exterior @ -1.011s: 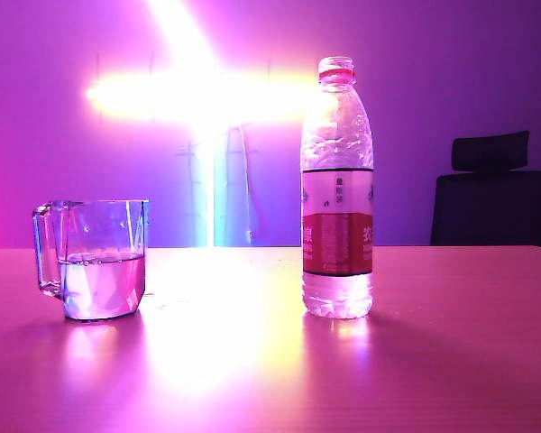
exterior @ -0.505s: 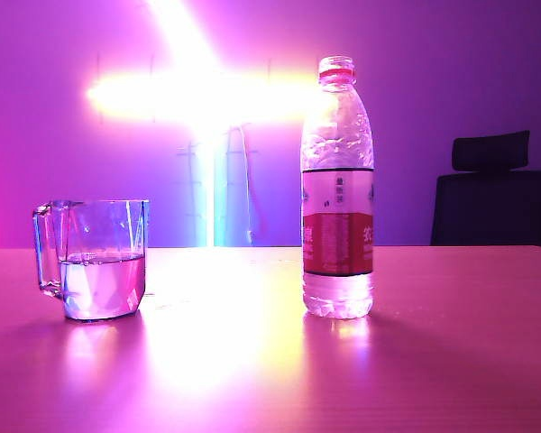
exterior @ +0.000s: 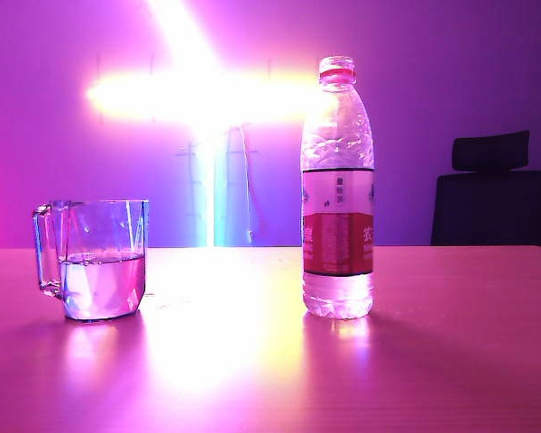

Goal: Pick up the mineral water bottle on the table and pour water into the mug until it's half full.

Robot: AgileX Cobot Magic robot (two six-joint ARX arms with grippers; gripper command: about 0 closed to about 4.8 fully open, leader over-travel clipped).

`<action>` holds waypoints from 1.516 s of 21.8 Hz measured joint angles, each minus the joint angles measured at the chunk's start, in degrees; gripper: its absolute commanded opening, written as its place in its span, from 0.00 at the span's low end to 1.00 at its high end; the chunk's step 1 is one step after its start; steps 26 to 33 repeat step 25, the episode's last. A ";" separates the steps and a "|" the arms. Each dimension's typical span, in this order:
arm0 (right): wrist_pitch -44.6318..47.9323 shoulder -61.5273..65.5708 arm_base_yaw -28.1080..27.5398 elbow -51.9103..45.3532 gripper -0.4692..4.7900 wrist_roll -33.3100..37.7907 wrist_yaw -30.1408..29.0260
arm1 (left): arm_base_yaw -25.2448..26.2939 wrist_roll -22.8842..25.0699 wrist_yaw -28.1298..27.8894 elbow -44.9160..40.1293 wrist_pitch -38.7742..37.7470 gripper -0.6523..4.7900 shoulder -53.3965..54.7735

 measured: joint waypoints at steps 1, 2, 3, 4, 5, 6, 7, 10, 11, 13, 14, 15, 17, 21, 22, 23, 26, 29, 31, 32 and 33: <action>0.00 0.00 -0.37 0.00 0.08 0.35 0.07 | 0.02 0.00 0.00 0.00 0.00 0.12 0.00; 0.00 0.00 -0.63 0.00 0.08 1.64 0.92 | 0.02 0.00 0.00 0.00 0.00 0.12 0.00; 0.00 0.00 -0.57 0.00 0.08 2.69 2.05 | 0.02 0.00 0.00 0.00 0.00 0.12 0.00; 0.00 0.00 -0.57 0.00 0.08 2.93 2.36 | 0.02 0.00 0.00 0.00 0.00 0.12 0.00; 0.00 0.00 -0.57 0.00 0.08 3.04 2.40 | 0.02 0.00 0.00 0.00 0.00 0.12 0.00; 0.00 0.00 -0.57 0.00 0.08 3.15 2.40 | 0.02 0.00 0.00 0.00 0.00 0.12 0.00; 0.00 0.00 -0.57 0.00 0.08 3.19 2.40 | 0.02 0.00 0.00 0.00 0.00 0.12 0.00; 0.00 0.00 -0.57 0.00 0.08 3.19 2.40 | 0.02 0.00 0.00 0.00 0.00 0.12 0.00; 0.00 0.00 -0.57 0.00 0.08 3.19 2.40 | 0.02 0.00 0.00 0.00 0.00 0.12 0.00; 0.00 0.00 -0.57 0.00 0.08 3.19 2.40 | 0.02 0.00 0.00 0.00 0.00 0.12 0.00; 0.00 0.00 -0.57 0.00 0.08 3.19 2.40 | 0.02 0.00 0.00 0.00 0.00 0.12 0.00; 0.00 0.00 -0.57 0.00 0.08 3.19 2.40 | 0.02 0.00 0.00 0.00 0.00 0.12 0.00; 0.00 0.00 -0.57 0.00 0.08 3.19 2.40 | 0.02 0.00 0.00 0.00 0.00 0.12 0.00; 0.00 0.00 -0.57 0.00 0.08 3.19 2.40 | 0.02 0.00 0.00 0.00 0.00 0.12 -0.02; 0.00 0.00 -0.57 0.00 0.08 3.19 2.40 | 0.02 0.00 0.00 0.00 0.00 0.12 -0.02; 0.00 0.00 -0.57 0.00 0.08 3.19 2.40 | 0.02 0.00 0.00 0.00 0.00 0.12 -0.02; 0.00 0.00 -0.57 0.00 0.08 3.19 2.40 | 0.02 0.00 0.00 0.00 0.00 0.12 -0.02; 0.00 0.00 -0.57 0.00 0.08 3.19 2.40 | 0.02 0.00 0.00 0.00 0.00 0.12 -0.02; 0.00 0.00 -0.57 0.00 0.08 3.19 2.40 | 0.02 0.00 0.00 0.00 0.00 0.12 -0.02; 0.00 0.00 -0.57 0.00 0.08 3.19 2.40 | 0.02 0.00 0.00 0.00 0.00 0.12 -0.02; 0.00 0.00 -0.57 0.00 0.08 3.19 2.40 | 0.02 0.00 0.00 0.00 0.00 0.12 -0.02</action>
